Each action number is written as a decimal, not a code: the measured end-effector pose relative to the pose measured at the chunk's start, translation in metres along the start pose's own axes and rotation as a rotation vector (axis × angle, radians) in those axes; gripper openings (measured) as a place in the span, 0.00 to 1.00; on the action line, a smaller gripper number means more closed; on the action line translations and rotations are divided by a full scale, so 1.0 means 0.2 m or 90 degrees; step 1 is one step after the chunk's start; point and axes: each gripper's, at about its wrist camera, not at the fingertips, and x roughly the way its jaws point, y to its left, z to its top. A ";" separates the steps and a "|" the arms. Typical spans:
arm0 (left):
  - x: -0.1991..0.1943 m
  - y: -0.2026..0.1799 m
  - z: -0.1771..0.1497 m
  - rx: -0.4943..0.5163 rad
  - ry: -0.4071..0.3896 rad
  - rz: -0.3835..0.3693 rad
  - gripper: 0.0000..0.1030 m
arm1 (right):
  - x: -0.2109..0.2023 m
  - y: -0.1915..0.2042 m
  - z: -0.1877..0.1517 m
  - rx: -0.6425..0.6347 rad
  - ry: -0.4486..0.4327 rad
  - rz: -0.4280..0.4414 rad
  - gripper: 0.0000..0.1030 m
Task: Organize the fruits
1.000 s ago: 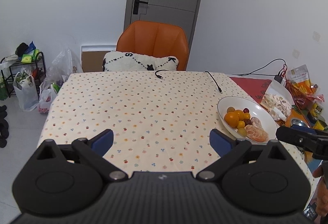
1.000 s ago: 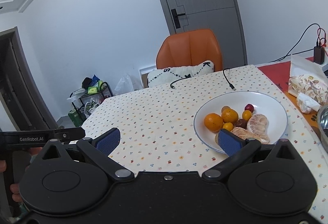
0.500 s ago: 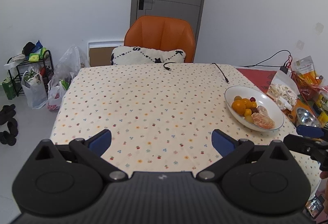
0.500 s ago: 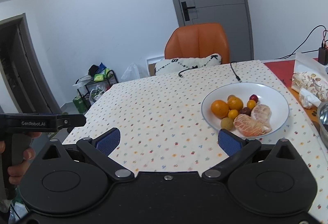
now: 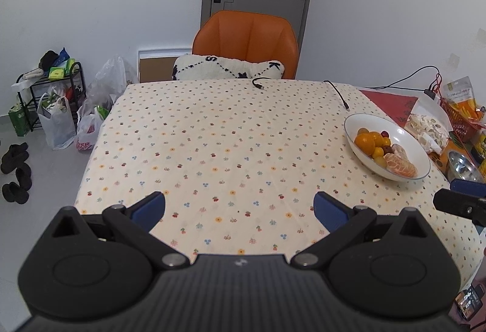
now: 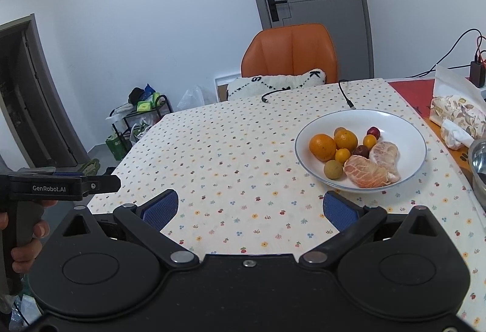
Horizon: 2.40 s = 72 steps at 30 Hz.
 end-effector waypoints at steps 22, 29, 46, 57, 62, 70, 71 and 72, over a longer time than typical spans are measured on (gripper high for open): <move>0.03 -0.03 0.00 0.013 0.005 -0.002 1.00 | 0.01 -0.01 0.00 -0.003 0.005 0.001 1.00; 0.03 -0.04 0.00 0.015 0.005 -0.003 1.00 | 0.01 -0.01 -0.01 -0.001 0.007 0.000 1.00; 0.04 -0.05 -0.01 0.017 0.009 -0.006 1.00 | 0.02 -0.02 -0.01 0.000 0.008 -0.002 1.00; 0.03 -0.05 -0.01 0.018 0.005 -0.007 1.00 | 0.02 -0.02 -0.02 -0.002 0.008 -0.002 1.00; 0.03 -0.05 -0.01 0.018 0.005 -0.007 1.00 | 0.02 -0.02 -0.02 -0.002 0.007 -0.003 1.00; 0.03 -0.05 -0.01 0.018 0.005 -0.008 1.00 | 0.02 -0.02 -0.02 -0.002 0.008 -0.003 1.00; 0.03 -0.05 -0.01 0.018 0.004 -0.009 1.00 | 0.02 -0.02 -0.02 -0.002 0.008 -0.003 1.00; 0.03 -0.05 -0.01 0.019 0.004 -0.010 1.00 | 0.02 -0.02 -0.02 -0.002 0.008 -0.003 1.00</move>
